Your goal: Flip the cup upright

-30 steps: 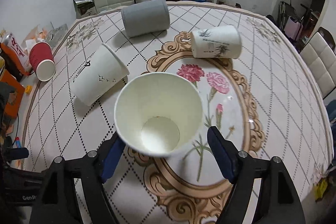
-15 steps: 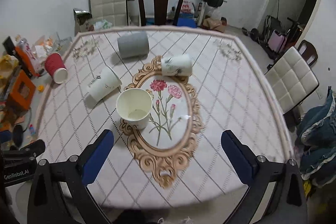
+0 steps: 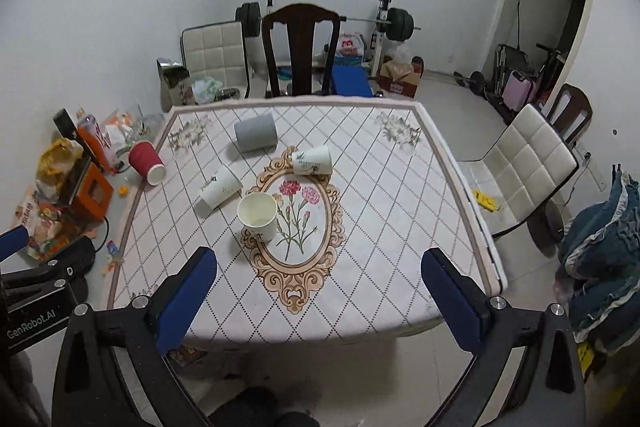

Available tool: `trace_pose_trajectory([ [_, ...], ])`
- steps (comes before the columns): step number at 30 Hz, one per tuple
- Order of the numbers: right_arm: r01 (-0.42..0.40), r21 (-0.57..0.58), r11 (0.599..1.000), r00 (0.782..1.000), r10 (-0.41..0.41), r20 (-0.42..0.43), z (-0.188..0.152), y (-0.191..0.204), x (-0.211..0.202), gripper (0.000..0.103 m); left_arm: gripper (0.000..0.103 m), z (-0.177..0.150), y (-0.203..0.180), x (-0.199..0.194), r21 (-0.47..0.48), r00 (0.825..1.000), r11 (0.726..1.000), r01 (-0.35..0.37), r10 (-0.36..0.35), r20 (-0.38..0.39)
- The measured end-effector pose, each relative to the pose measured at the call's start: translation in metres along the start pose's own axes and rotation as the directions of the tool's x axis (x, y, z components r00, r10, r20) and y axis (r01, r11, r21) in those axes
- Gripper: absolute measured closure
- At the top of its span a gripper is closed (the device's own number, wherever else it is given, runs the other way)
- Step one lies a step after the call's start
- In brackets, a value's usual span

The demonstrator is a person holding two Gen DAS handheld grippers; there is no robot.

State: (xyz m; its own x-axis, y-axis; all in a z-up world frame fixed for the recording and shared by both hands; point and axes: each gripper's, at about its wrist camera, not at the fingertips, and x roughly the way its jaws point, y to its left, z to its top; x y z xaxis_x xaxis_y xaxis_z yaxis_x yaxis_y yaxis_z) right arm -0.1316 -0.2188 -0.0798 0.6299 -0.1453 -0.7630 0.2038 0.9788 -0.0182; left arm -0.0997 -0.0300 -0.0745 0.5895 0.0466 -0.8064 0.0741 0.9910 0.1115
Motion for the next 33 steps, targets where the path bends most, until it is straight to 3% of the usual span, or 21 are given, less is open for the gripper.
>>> trace_pose_trajectory([
  [10, -0.006, -0.014, 1.000, 0.998, 0.006, 0.065, 0.007, -0.005, -0.055, 0.000, 0.001, -0.003, 0.002, -0.031, -0.022, 0.999, 1.000, 0.010, -0.009, 0.047],
  [33, -0.024, -0.031, 0.999, 0.998, 0.026, 0.056, 0.006, 0.000, -0.059, 0.000, 0.001, -0.004, 0.014, -0.040, -0.053, 0.997, 0.999, -0.013, 0.017, 0.071],
])
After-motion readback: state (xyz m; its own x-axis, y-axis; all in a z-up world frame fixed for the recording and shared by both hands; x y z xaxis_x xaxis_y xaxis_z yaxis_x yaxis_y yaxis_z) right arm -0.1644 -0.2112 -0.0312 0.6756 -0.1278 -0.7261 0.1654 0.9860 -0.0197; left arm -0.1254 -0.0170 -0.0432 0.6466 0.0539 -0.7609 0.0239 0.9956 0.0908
